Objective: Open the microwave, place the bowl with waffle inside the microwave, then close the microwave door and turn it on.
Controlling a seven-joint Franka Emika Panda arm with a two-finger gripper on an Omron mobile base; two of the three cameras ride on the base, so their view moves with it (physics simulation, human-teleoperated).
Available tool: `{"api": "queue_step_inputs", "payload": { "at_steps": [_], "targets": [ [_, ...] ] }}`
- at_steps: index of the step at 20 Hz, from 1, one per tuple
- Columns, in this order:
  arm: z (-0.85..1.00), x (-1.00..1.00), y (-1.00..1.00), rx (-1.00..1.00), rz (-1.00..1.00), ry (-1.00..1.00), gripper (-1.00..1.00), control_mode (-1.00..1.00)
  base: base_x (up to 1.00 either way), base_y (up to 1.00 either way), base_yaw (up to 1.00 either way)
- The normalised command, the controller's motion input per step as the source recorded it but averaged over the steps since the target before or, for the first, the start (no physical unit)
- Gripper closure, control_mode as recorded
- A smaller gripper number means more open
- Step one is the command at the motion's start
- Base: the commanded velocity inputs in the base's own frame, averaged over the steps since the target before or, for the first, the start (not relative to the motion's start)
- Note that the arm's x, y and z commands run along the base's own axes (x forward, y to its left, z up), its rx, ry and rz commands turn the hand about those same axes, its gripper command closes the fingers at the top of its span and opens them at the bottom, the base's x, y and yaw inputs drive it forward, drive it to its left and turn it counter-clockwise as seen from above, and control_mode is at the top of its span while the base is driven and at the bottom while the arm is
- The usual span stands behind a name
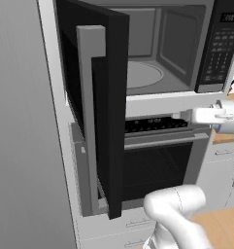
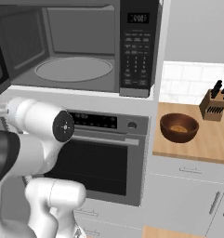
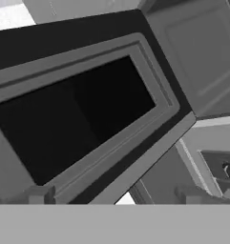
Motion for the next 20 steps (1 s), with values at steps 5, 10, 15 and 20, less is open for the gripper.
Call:
{"api": "queue_step_inputs", "payload": {
  "at_steps": [5, 10, 15, 20],
  "targets": [
    [-0.01, -0.09, -1.0, 0.18, -0.46, 0.21, -1.0, -1.0, 0.0, 0.0, 0.0],
    [-0.41, -0.01, -0.89, 0.08, -0.29, 0.04, -1.0, -1.0, 0.0, 0.0, 0.0],
    [-0.43, 0.0, -0.92, 0.07, -0.18, 0.0, -1.0, -1.0, 0.0, 0.0, 0.0],
    [-0.5, 0.09, -1.0, 0.02, -0.17, 0.07, -1.0, -1.0, 0.0, 0.0, 0.0]
  ]
}}
